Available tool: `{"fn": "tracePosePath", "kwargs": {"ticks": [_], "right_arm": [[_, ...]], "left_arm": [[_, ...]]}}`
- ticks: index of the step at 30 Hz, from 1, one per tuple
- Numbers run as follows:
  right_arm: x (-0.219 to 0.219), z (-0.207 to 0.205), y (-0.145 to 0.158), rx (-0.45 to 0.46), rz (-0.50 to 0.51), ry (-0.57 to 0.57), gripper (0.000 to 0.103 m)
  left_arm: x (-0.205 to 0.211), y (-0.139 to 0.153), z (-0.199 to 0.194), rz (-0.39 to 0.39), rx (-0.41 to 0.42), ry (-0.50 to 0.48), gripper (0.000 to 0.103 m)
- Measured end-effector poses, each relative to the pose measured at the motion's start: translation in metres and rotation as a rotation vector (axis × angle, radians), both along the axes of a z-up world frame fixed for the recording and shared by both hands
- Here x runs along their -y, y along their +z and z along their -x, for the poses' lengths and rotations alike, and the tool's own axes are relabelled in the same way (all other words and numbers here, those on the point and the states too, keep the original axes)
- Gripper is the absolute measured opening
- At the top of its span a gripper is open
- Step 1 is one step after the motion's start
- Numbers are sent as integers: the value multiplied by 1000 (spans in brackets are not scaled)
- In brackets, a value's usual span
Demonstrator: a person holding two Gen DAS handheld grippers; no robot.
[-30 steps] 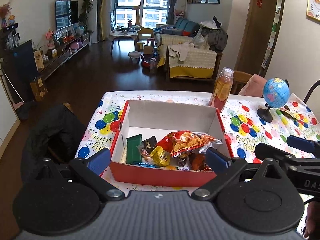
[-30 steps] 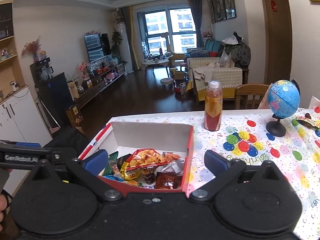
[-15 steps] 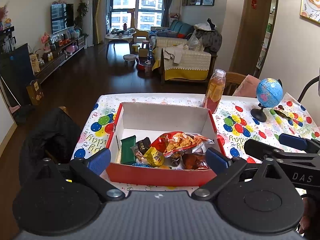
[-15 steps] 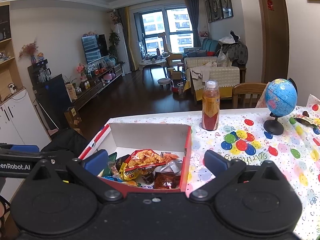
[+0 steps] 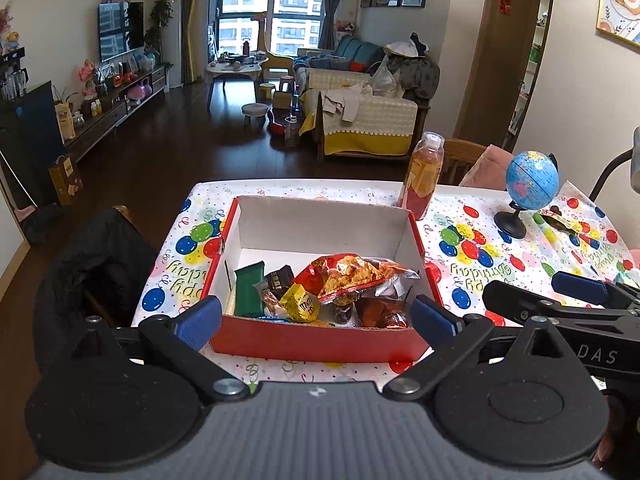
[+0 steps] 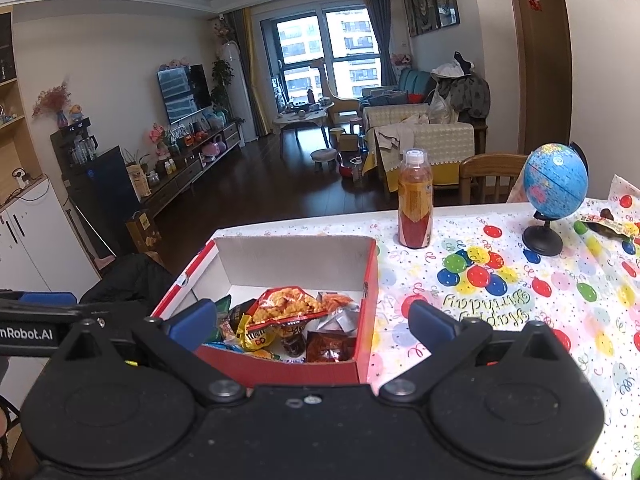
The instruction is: Organize snacks
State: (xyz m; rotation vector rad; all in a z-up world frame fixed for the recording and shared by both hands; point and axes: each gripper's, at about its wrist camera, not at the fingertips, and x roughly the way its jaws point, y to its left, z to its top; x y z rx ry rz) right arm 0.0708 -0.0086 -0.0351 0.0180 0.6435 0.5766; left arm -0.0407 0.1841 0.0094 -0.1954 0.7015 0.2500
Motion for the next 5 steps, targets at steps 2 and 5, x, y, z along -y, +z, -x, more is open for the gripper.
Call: {"fn": "tracePosePath", "kwargs": {"ticks": [2,5], "right_arm": [[1,2,-1,-6,1,-2,103],[2,2,-3,-16,5,-3,103]], "left_arm": [[0,0,3,7,-1,-4,102],[0,-2,5,15,-7,-1,102]]}}
